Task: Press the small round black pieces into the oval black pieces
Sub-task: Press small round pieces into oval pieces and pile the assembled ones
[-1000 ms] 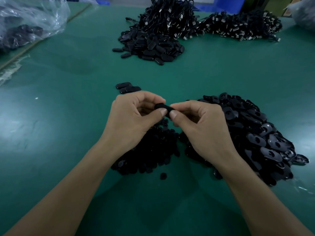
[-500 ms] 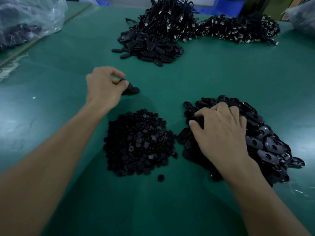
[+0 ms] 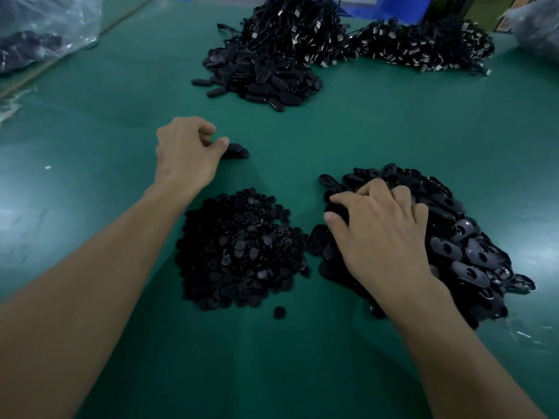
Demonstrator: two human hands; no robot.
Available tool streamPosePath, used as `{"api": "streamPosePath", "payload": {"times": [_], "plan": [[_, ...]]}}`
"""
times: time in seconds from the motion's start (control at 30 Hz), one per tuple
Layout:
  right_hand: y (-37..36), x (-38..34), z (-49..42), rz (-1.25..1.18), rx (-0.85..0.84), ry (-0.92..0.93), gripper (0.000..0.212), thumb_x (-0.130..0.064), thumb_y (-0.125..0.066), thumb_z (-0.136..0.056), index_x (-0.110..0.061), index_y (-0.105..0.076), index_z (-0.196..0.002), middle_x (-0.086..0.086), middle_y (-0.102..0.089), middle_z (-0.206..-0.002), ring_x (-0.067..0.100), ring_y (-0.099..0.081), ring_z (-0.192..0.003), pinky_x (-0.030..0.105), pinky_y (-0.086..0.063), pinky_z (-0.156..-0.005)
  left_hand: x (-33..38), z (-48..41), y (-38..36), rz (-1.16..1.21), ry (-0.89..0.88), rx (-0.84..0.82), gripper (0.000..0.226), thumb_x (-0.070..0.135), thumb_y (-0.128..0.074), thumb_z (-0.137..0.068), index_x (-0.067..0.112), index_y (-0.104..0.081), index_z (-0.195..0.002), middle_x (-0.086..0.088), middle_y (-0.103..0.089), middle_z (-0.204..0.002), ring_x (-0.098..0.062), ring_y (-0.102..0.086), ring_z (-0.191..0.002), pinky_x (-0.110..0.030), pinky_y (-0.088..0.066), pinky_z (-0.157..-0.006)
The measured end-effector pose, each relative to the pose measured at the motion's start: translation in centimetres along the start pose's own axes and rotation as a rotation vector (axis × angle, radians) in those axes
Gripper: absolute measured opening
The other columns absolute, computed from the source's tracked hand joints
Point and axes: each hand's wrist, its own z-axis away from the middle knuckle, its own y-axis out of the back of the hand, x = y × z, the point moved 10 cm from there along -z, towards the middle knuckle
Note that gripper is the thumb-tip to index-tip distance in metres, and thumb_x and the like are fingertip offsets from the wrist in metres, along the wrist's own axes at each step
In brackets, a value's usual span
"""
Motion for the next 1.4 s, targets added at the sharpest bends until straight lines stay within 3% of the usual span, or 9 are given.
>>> {"api": "streamPosePath", "payload": {"times": [0.13,0.23,0.43,0.6,0.8,1.03,1.2,1.3,1.4], "plan": [[0.3,-0.1,0.0,-0.023,0.030,-0.005,0.029,-0.044,-0.046,-0.103,-0.033,-0.063,-0.124,-0.002,-0.052,-0.126,0.027,-0.042,-0.120,0.044,-0.031,-0.097,2.4,1.6,1.0,0.054,-0.046,-0.001,0.006,0.032,-0.069,-0.093,0.028,-0.072,-0.090,0.012,-0.069,-0.088,-0.011,-0.066,-0.091,-0.024,-0.046,-0.082],[0.5,-0.3,0.0,-0.026,0.057,-0.012,0.027,-0.043,-0.048,-0.102,-0.031,-0.064,-0.119,-0.002,-0.055,-0.122,0.027,-0.045,-0.117,0.044,-0.032,-0.096,4.9,3.6,1.2,0.103,-0.112,-0.053,0.015,0.030,-0.070,-0.092,0.036,-0.068,-0.078,0.022,-0.064,-0.076,0.000,-0.064,-0.079,-0.017,-0.046,-0.073],[0.4,-0.7,0.2,-0.011,0.079,-0.020,0.038,-0.053,-0.044,-0.100,-0.028,-0.056,-0.126,0.001,-0.053,-0.118,0.027,-0.043,-0.112,0.044,-0.028,-0.090,8.0,7.6,1.3,0.237,-0.206,-0.123,0.015,0.027,-0.074,-0.089,0.037,-0.069,-0.079,0.017,-0.067,-0.068,0.008,-0.059,-0.061,-0.004,-0.043,-0.060],[1.0,-1.5,0.5,-0.009,0.092,0.014,0.038,-0.061,-0.039,-0.099,-0.039,-0.062,-0.120,-0.005,-0.051,-0.112,0.023,-0.040,-0.106,0.036,-0.008,-0.074,8.1,9.8,2.0,0.298,-0.232,-0.104,0.013,0.030,-0.074,-0.091,0.034,-0.070,-0.080,0.015,-0.070,-0.064,0.000,-0.064,-0.055,-0.005,-0.042,-0.056],[0.7,-1.6,0.5,-0.020,0.049,0.038,0.022,-0.042,-0.049,-0.102,-0.036,-0.069,-0.109,-0.007,-0.055,-0.109,0.022,-0.041,-0.107,0.033,-0.005,-0.072,7.2,11.2,2.4,0.328,-0.225,-0.068,0.017,0.031,-0.070,-0.095,0.035,-0.067,-0.079,0.014,-0.066,-0.056,0.004,-0.057,-0.041,-0.004,-0.039,-0.051],[1.1,-1.4,0.4,-0.099,0.035,0.055,0.039,-0.051,-0.038,-0.103,-0.031,-0.071,-0.110,-0.003,-0.062,-0.107,0.025,-0.046,-0.108,0.040,-0.029,-0.087,7.1,11.6,2.9,0.328,-0.284,-0.050,0.020,0.011,-0.052,-0.103,0.021,-0.070,-0.101,0.001,-0.058,-0.052,0.002,-0.058,-0.045,-0.007,-0.037,-0.046],[0.6,-1.8,0.6,-0.092,-0.039,0.103,0.026,-0.047,-0.053,-0.099,-0.033,-0.069,-0.114,0.000,-0.057,-0.118,0.025,-0.042,-0.117,0.039,-0.033,-0.095,7.8,11.5,3.6,0.345,-0.351,-0.034,0.030,0.006,-0.042,-0.087,0.019,-0.069,-0.081,0.011,-0.061,-0.061,-0.005,-0.052,-0.046,-0.009,-0.032,-0.045],[0.7,-1.6,0.6,-0.090,-0.009,0.115,0.021,-0.041,-0.053,-0.101,-0.030,-0.070,-0.108,-0.001,-0.056,-0.116,0.024,-0.042,-0.115,0.037,-0.034,-0.095,7.8,11.4,3.8,0.293,-0.369,-0.009,0.026,0.017,-0.045,-0.086,0.022,-0.069,-0.077,0.006,-0.064,-0.060,-0.016,-0.056,-0.047,-0.032,-0.042,-0.043],[0.7,-1.3,0.4,-0.124,0.006,0.097,0.028,-0.045,-0.050,-0.102,-0.027,-0.071,-0.106,-0.001,-0.058,-0.114,0.024,-0.044,-0.114,0.038,-0.034,-0.095,7.5,11.5,3.8,0.224,-0.336,0.006,0.020,0.019,-0.056,-0.084,0.028,-0.072,-0.077,0.013,-0.062,-0.059,-0.014,-0.056,-0.051,-0.029,-0.041,-0.045]]}}
